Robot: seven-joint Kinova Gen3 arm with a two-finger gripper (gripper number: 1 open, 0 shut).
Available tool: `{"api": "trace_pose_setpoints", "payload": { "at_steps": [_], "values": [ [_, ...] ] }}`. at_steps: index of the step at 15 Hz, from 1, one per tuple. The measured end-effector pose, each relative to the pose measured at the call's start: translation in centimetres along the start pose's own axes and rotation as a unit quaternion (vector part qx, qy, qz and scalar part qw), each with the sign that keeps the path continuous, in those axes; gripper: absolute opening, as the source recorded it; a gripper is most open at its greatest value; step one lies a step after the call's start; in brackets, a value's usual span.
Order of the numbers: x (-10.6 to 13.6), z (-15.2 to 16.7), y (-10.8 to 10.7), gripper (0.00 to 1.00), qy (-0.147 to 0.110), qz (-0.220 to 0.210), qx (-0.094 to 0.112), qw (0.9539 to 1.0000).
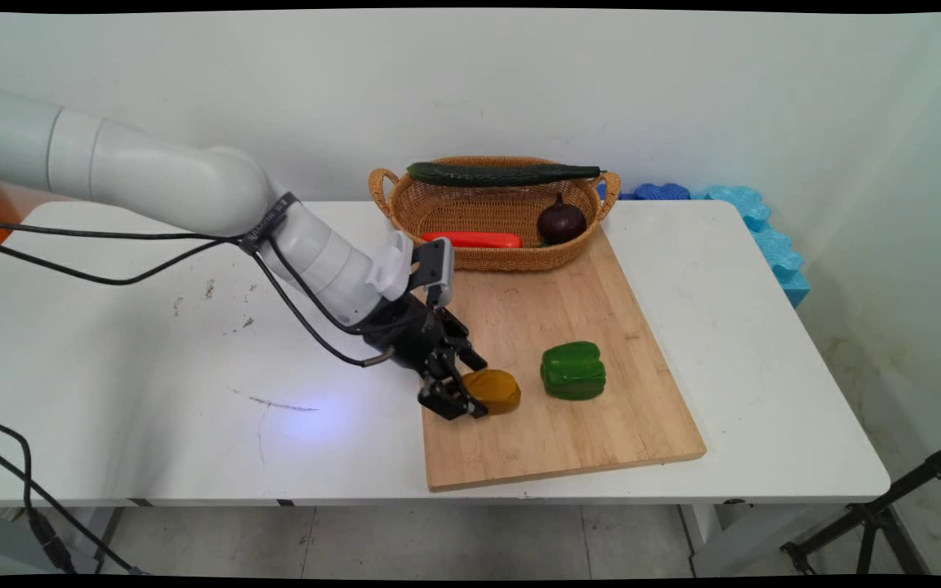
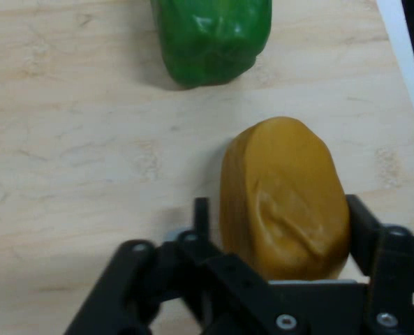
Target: Pick up the potato from the cutting board, then place the picked object in the vegetable basket
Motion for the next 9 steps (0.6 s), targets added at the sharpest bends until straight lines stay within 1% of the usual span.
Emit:
{"api": "trace_pose_setpoints", "payload": {
  "at_steps": [5, 9],
  "values": [
    [0.09, 0.84, 0.09, 0.00, -0.001, 0.008, 0.003, 1.0000],
    [0.35, 0.70, -0.04, 0.00, 0.001, 0.016, 0.007, 0.9998]
  ]
}}
